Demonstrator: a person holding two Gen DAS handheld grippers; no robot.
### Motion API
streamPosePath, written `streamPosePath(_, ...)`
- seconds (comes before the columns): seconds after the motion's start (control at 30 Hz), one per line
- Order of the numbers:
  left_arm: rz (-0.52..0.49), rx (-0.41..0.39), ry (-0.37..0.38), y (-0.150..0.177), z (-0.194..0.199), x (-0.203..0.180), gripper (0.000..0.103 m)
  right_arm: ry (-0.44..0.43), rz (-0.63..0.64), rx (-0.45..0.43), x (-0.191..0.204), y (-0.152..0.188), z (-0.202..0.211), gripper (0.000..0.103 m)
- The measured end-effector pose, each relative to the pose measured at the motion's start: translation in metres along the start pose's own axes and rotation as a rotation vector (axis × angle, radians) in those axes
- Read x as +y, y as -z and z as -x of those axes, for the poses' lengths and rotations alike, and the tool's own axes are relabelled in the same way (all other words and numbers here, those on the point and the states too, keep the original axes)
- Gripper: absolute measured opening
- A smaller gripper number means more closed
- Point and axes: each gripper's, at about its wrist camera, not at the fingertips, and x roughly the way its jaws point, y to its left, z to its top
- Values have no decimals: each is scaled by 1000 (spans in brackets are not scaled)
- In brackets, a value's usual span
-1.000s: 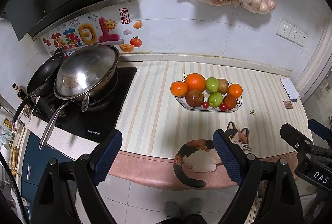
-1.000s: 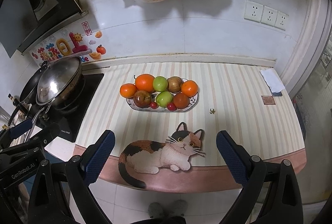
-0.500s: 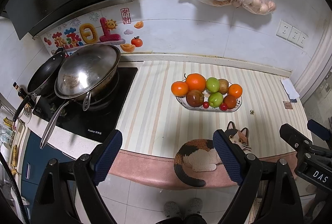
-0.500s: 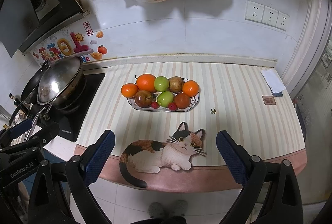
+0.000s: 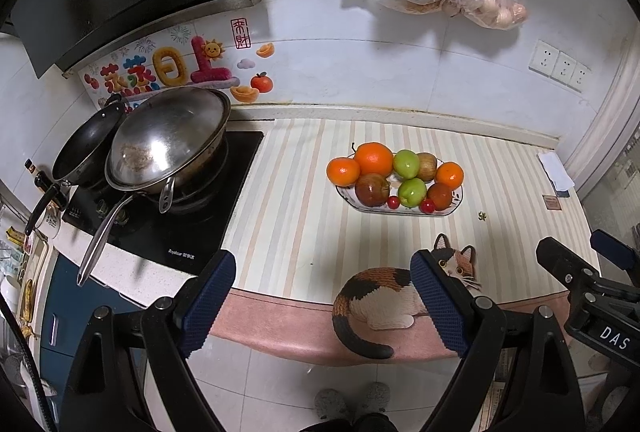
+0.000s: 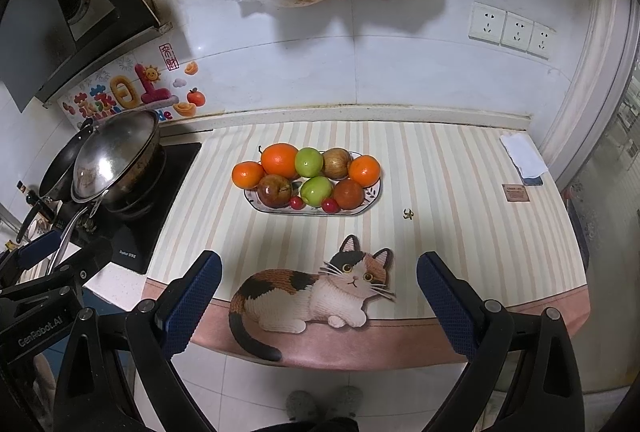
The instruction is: Organize fruits
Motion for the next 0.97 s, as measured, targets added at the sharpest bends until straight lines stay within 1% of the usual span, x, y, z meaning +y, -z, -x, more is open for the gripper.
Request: streamPosePath(0.97, -3, -8, 3, -1, 8, -14, 90, -1, -2, -4, -8, 4, 8, 100)
